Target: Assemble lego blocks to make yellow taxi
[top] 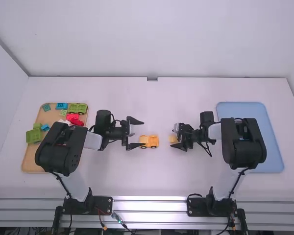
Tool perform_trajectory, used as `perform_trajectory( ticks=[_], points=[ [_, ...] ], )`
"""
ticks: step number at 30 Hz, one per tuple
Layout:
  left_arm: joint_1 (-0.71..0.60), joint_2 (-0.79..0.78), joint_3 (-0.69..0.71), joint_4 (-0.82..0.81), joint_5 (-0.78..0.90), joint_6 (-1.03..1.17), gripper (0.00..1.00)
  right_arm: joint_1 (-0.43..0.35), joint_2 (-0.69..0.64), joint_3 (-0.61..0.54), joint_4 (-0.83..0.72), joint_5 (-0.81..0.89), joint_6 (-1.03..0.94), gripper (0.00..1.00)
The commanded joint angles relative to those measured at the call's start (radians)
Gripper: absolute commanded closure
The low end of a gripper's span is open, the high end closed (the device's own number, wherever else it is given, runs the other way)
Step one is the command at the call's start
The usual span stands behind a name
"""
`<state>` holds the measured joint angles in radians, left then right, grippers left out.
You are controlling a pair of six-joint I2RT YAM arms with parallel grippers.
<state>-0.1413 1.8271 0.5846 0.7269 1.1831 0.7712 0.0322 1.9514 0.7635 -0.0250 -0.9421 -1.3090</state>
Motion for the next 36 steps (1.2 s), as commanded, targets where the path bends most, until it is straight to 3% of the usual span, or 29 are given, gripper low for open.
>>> perform_trajectory(
  ticks=[1,7,15,18,22,28,36],
  points=[
    [0.000,0.006,0.027,-0.011,0.013,-0.001,0.01,-0.013,0.028,-0.003,-0.001,-0.008,-0.007,0.20],
    [-0.011,0.006,0.053,-0.072,0.012,-0.014,0.01,-0.021,0.065,0.022,-0.011,-0.034,-0.009,0.23],
    [-0.040,0.006,0.045,-0.111,-0.041,-0.014,0.01,0.003,0.066,0.022,-0.012,0.017,-0.026,0.57],
    [-0.055,0.006,0.045,-0.131,-0.065,-0.015,0.01,0.000,0.066,0.021,-0.012,0.022,-0.022,0.61],
    [-0.089,0.006,0.045,-0.190,-0.137,0.064,0.01,0.000,0.066,0.022,-0.012,0.004,-0.023,0.75],
    [-0.128,0.028,0.045,-0.259,-0.259,0.180,0.05,0.000,0.063,0.024,-0.007,-0.056,-0.023,0.85],
    [-0.124,0.114,0.045,-0.167,-0.254,0.180,0.04,0.011,0.037,0.063,-0.097,-0.135,-0.031,0.84]
  ],
)
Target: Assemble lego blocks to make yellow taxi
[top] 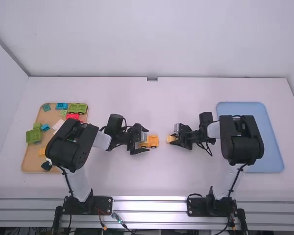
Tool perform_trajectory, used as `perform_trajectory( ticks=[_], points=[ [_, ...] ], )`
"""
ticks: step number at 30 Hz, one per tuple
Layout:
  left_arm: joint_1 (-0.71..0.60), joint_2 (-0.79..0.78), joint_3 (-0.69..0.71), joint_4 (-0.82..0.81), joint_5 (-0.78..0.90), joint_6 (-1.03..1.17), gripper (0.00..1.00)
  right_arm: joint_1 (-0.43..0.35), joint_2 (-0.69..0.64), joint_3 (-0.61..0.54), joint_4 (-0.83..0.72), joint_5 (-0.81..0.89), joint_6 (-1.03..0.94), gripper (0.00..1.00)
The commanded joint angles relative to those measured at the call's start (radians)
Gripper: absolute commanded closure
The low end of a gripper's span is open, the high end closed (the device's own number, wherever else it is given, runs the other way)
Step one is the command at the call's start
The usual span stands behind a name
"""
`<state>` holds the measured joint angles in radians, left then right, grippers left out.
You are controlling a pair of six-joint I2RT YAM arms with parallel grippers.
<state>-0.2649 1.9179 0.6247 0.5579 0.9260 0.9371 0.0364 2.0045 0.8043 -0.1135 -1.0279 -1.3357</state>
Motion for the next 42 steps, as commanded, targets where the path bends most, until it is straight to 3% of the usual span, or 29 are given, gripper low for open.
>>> perform_trajectory(
  ticks=[1,8,12,23,30,42],
  points=[
    [-0.003,0.040,0.007,0.021,0.023,0.014,0.04,0.019,-0.024,0.037,-0.036,-0.047,-0.011,0.85],
    [-0.005,0.093,0.082,-0.034,0.022,0.005,0.09,0.095,-0.024,0.105,-0.140,-0.045,-0.077,0.89],
    [-0.004,0.101,0.126,-0.130,0.026,0.066,0.19,0.135,-0.024,0.129,-0.137,-0.034,-0.068,0.90],
    [-0.022,0.175,0.179,-0.208,0.029,0.093,0.25,0.211,-0.024,0.145,-0.076,-0.004,0.027,0.94],
    [-0.018,0.175,0.156,-0.156,0.000,0.084,0.60,0.255,-0.024,0.145,-0.021,0.058,0.117,0.94],
    [-0.018,0.175,0.132,-0.116,0.008,0.081,0.60,0.280,-0.024,0.145,0.029,0.137,0.210,0.97]
  ],
)
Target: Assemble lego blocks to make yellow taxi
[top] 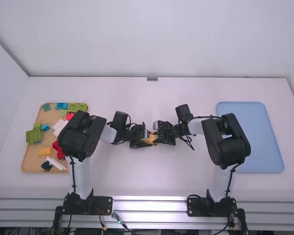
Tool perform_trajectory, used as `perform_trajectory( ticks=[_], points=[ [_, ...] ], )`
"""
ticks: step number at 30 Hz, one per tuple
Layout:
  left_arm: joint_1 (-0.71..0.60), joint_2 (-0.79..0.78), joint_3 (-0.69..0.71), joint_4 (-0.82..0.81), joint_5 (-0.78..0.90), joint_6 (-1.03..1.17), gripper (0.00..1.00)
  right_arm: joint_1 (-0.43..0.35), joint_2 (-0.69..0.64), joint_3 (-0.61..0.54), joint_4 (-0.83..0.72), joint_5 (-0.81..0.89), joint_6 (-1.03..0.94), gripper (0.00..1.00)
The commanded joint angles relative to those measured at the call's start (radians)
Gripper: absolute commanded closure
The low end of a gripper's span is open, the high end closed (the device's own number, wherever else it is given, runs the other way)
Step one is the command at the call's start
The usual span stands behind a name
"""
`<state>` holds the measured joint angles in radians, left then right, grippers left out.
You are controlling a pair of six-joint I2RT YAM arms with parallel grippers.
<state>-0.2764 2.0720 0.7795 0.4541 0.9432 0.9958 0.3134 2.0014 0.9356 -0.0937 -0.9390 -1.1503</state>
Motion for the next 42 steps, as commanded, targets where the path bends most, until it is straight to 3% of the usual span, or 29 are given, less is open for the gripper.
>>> perform_trajectory(
  ticks=[1,27,42],
  points=[
    [-0.006,0.021,-0.023,-0.012,-0.010,0.023,0.60,0.002,-0.021,0.014,0.009,0.048,0.024,0.96],
    [-0.006,0.021,-0.021,-0.020,-0.010,0.003,0.59,0.067,-0.019,0.013,0.041,0.243,0.025,1.00],
    [-0.006,0.021,-0.020,-0.017,-0.012,-0.012,0.60,0.067,-0.021,0.013,0.002,0.200,-0.006,1.00]
  ],
)
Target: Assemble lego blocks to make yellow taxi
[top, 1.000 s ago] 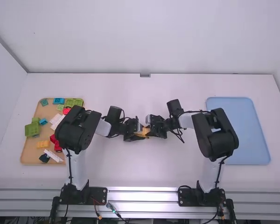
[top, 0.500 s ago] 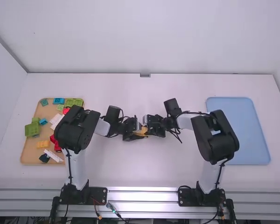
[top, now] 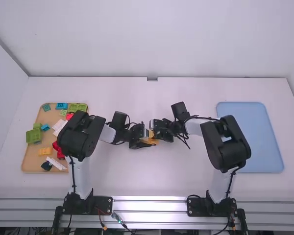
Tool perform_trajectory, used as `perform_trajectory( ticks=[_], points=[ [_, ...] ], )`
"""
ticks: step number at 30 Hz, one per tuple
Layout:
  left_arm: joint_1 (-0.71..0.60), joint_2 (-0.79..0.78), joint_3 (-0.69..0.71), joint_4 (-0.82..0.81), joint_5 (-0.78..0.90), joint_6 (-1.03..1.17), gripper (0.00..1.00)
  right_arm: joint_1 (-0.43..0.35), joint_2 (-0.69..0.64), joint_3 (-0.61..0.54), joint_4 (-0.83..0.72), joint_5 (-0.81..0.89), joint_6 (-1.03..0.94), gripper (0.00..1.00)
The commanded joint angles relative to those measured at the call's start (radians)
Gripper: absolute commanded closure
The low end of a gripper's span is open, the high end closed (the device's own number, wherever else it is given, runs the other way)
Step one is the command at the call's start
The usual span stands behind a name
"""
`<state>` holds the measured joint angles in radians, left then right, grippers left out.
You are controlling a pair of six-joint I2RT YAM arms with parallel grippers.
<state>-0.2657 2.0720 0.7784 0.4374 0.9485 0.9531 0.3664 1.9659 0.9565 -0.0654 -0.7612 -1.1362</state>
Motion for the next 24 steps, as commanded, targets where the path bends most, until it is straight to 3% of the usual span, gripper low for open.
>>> perform_trajectory(
  ticks=[1,14,24],
  points=[
    [-0.017,0.021,-0.019,0.001,-0.018,0.031,0.60,0.014,0.014,-0.008,-0.026,0.021,-0.020,1.00],
    [-0.016,0.021,-0.019,0.001,-0.023,0.031,0.60,-0.029,-0.056,-0.014,-0.098,-0.107,-0.084,1.00],
    [-0.016,0.021,-0.019,0.011,-0.023,0.005,0.60,-0.030,-0.056,-0.106,0.084,-0.091,0.027,0.98]
  ],
)
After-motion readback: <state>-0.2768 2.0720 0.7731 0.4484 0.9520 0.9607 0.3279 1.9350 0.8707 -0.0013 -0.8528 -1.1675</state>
